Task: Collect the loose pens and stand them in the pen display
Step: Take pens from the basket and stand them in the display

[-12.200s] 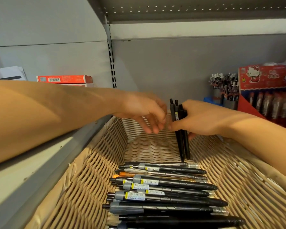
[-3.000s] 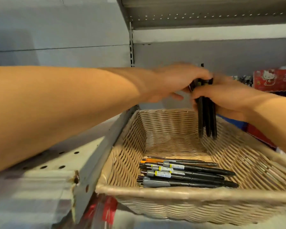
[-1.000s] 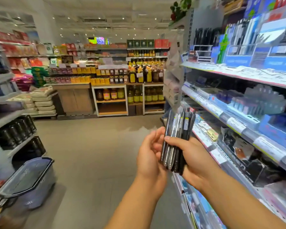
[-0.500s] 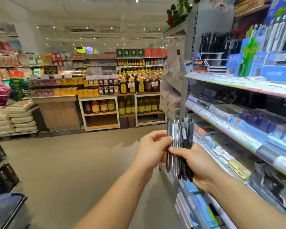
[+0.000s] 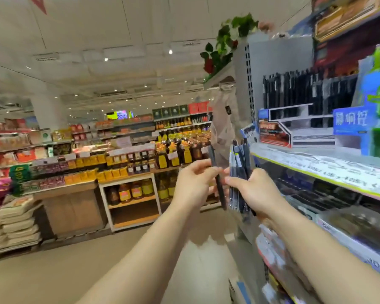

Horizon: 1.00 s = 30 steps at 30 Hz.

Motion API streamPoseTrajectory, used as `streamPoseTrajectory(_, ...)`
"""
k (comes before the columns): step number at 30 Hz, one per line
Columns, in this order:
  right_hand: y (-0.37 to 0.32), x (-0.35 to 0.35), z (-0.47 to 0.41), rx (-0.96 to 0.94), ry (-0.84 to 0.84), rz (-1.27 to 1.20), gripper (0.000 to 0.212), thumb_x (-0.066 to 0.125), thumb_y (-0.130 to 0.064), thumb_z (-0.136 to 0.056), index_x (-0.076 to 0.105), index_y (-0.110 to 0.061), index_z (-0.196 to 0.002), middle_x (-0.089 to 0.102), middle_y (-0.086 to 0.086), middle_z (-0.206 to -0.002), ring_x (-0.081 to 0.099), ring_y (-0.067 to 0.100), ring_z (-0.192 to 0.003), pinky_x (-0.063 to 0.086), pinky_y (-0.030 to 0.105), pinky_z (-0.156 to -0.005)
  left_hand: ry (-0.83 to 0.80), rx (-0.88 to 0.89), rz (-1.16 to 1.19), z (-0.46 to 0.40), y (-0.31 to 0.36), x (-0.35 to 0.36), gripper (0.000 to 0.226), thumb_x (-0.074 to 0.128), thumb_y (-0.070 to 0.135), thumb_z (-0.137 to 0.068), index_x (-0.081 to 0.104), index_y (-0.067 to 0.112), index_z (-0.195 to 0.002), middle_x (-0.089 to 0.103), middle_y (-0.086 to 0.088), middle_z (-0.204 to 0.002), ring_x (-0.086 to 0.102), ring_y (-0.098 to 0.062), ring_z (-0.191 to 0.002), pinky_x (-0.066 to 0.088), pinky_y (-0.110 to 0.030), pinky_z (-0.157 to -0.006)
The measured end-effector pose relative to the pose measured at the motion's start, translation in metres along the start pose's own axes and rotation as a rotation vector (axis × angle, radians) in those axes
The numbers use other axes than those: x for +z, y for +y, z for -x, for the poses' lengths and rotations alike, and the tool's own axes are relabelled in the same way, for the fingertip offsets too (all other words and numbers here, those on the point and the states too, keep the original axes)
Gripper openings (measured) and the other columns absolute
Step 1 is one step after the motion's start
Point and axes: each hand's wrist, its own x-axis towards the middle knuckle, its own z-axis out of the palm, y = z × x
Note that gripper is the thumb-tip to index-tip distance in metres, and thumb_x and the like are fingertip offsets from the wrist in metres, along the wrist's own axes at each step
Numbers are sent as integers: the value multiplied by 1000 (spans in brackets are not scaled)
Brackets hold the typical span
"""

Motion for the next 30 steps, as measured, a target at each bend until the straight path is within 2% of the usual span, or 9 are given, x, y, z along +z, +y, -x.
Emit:
streamPoseTrajectory(3,-9,-17,-43,-29,82,-43,14,76,-28,-82,76,-17,-90,77,12,-77,75,35,-77,59,56,-81,-55,82,10,-57,4,17,18,66,13,-94,68,15,-112,76,-10,-106,75,-28,-93,63,-45,-77)
streamPoseTrajectory(7,-20,-39,-90,-62,253,-117,3,76,-21,-81,75,-23,-82,78,3,-73,76,29,-78,60,54,-84,-128,192,64,-125,10,55,16,69,14,-92,70,21,-106,76,-2,-100,75,-15,-84,62,-30,-68)
streamPoseTrajectory(9,-25,-45,-109,-90,336,-72,5,75,-20,-84,73,-24,-82,78,1,-74,76,24,-77,62,42,-82,-163,240,96,-157,12,72,21,70,11,-91,70,17,-112,75,-7,-102,74,-23,-93,63,-40,-76)
streamPoseTrajectory(11,-33,-50,-124,-138,390,55,7,74,-18,-87,71,-24,-83,76,-3,-72,72,16,-70,56,20,-64,-230,275,175,-187,12,85,32,67,6,-91,66,11,-123,75,-12,-96,74,-29,-93,62,-47,-80)
streamPoseTrajectory(12,-37,-52,-131,-156,413,148,6,73,-19,-88,70,-24,-84,74,-6,-73,69,12,-70,50,19,-56,-254,295,203,-202,12,90,39,67,5,-91,62,12,-129,73,-10,-91,74,-28,-90,62,-46,-78)
streamPoseTrajectory(19,-54,-81,-177,-105,573,382,14,69,-14,-92,69,-26,-83,71,-8,-73,65,3,-58,46,18,-49,-379,441,342,-292,17,141,81,69,7,-88,31,45,-149,69,0,-77,73,-19,-77,63,-48,-73)
streamPoseTrajectory(22,-56,-93,-186,-89,603,314,12,66,-5,-94,73,-15,-96,71,-7,-62,70,3,-53,49,16,-43,-361,581,310,-319,25,154,78,72,14,-88,33,54,-142,68,12,-88,71,-6,-83,63,-43,-73)
streamPoseTrajectory(25,-59,-103,-191,-81,604,209,15,66,-3,-95,71,-12,-105,75,4,-73,75,11,-62,55,21,-47,-296,774,218,-332,31,159,70,70,16,-90,35,50,-141,61,22,-90,66,7,-76,59,-20,-61)
streamPoseTrajectory(30,-53,-113,-202,-15,551,163,17,64,-4,-97,69,-13,-111,74,18,-82,77,26,-72,60,35,-60,-332,922,93,-346,29,162,60,64,17,-92,41,43,-141,63,6,-75,65,-10,-64,58,-26,-63)
